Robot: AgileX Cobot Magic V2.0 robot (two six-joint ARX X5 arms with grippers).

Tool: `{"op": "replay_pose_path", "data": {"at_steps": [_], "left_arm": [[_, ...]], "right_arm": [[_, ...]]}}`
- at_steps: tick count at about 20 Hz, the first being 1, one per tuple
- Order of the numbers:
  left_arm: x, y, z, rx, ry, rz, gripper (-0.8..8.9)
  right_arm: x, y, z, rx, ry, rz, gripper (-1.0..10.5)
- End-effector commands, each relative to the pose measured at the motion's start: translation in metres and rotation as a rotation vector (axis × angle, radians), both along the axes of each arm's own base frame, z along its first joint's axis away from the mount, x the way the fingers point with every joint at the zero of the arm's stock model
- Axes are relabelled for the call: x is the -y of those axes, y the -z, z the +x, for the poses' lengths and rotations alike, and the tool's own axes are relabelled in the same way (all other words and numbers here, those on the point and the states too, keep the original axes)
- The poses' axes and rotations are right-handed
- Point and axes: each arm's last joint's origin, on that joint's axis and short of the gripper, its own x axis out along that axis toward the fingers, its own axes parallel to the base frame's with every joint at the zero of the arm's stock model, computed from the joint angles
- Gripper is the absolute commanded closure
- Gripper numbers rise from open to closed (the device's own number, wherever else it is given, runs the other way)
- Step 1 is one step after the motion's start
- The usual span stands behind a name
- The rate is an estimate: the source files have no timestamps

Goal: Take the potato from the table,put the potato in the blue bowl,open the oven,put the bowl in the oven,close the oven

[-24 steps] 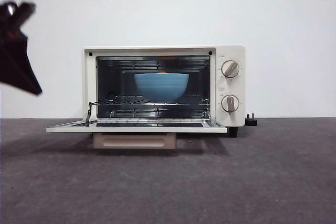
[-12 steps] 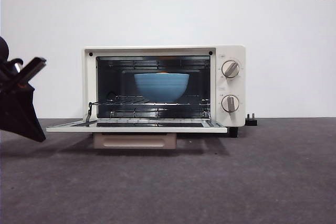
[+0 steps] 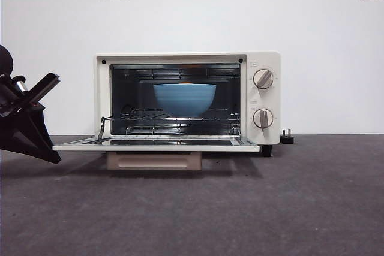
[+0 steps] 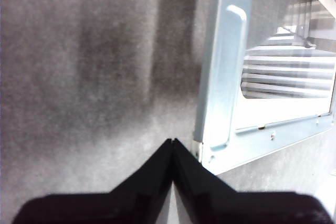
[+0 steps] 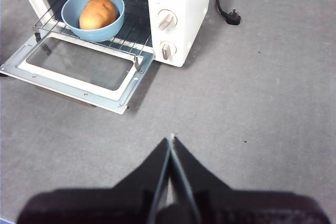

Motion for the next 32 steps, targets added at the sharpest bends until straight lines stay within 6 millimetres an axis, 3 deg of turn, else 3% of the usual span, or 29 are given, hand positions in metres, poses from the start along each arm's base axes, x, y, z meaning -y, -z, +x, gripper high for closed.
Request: {"op": "replay_pose_path", "data": {"at_steps": [1,18,32], "left_arm": [[0.0,0.005,0.0,-0.015,0.001,-0.029,8.22],[0.003,-0.003,0.006,0.014,0.028,-0.294,8.22],[0.003,-0.031,0.033,0.106,-0.096,-0.479,8.22]], "right_arm": [[0.0,0.001,0.001,-0.003,0.013,0.009,9.5],[-0.001,0.001,0.001,-0.008,0.017,0.028,9.5],[-0.001,0.001,0.001,-0.008,0.016,0.028,9.5]]}}
